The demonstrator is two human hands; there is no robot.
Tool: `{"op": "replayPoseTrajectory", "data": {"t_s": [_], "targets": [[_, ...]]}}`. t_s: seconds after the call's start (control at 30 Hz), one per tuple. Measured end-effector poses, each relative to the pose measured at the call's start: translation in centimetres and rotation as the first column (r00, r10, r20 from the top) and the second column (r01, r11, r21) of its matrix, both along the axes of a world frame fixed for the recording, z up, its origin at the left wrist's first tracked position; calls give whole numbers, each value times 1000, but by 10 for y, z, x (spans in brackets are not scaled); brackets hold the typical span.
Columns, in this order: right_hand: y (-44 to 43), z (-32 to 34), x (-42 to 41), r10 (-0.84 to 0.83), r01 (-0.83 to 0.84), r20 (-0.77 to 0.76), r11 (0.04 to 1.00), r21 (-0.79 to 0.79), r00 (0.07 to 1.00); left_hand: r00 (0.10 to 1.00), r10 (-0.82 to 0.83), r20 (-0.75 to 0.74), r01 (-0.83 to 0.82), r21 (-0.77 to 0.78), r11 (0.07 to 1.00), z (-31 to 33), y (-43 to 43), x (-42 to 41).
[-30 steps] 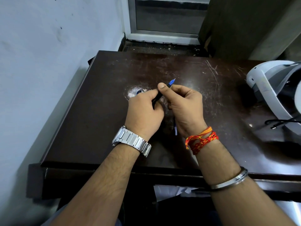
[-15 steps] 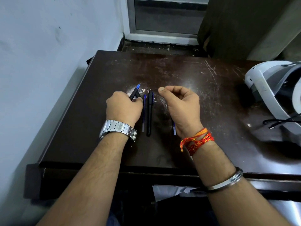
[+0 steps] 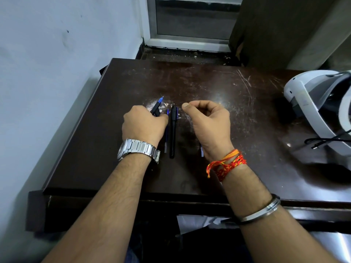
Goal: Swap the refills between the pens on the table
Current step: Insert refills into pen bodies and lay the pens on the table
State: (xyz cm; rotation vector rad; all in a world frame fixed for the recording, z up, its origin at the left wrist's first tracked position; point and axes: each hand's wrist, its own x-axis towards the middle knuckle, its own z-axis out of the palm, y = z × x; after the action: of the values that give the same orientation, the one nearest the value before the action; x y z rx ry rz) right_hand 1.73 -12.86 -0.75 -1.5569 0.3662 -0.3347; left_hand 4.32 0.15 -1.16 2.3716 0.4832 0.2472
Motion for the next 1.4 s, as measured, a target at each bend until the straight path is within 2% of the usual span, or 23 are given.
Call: {"op": "replayPoseTrajectory", "data": {"t_s": [0.5, 0.67, 0.77, 0.87, 0.93, 1.0, 1.1, 1.17, 1.27, 1.4], "targets": [[0, -1, -1, 12, -12, -4, 999, -39, 1000, 992, -50, -118, 51, 8, 999, 5, 6, 1], [-2, 0, -1, -10, 10, 4, 998, -58, 1000, 997, -52, -48, 53, 25, 998, 5, 6, -1], [-2, 0, -1, -8, 8, -3, 998, -57, 1000, 994, -86, 65, 89, -49, 995, 9, 1, -2], [-1, 0, 0, 67, -67, -60, 998, 3, 996, 966, -170, 196, 207, -188, 960, 14, -11, -8], [-1, 1, 1, 151, -140, -92, 983, 119, 984, 949, -231, 212, 280, -239, 930, 15, -18, -12], [-2, 3, 1, 205, -183, -85, 960, 213, 975, 940, -273, 206, 322, -263, 909, 15, -20, -14], [-4, 6, -1, 239, -221, -38, 941, 256, 970, 926, -307, 221, 357, -245, 901, 14, -19, -14], [-4, 6, 0, 189, -187, 20, 944, 272, 982, 901, -355, 251, 413, -237, 880, 14, -19, -15], [-7, 6, 3, 18, -40, 95, 970, 239, 995, 850, -458, 259, 511, -200, 836, 11, -22, -17], [-16, 11, 5, -108, 45, 177, 943, 329, 978, 832, -514, 207, 547, -156, 823, 6, -21, -15]]}}
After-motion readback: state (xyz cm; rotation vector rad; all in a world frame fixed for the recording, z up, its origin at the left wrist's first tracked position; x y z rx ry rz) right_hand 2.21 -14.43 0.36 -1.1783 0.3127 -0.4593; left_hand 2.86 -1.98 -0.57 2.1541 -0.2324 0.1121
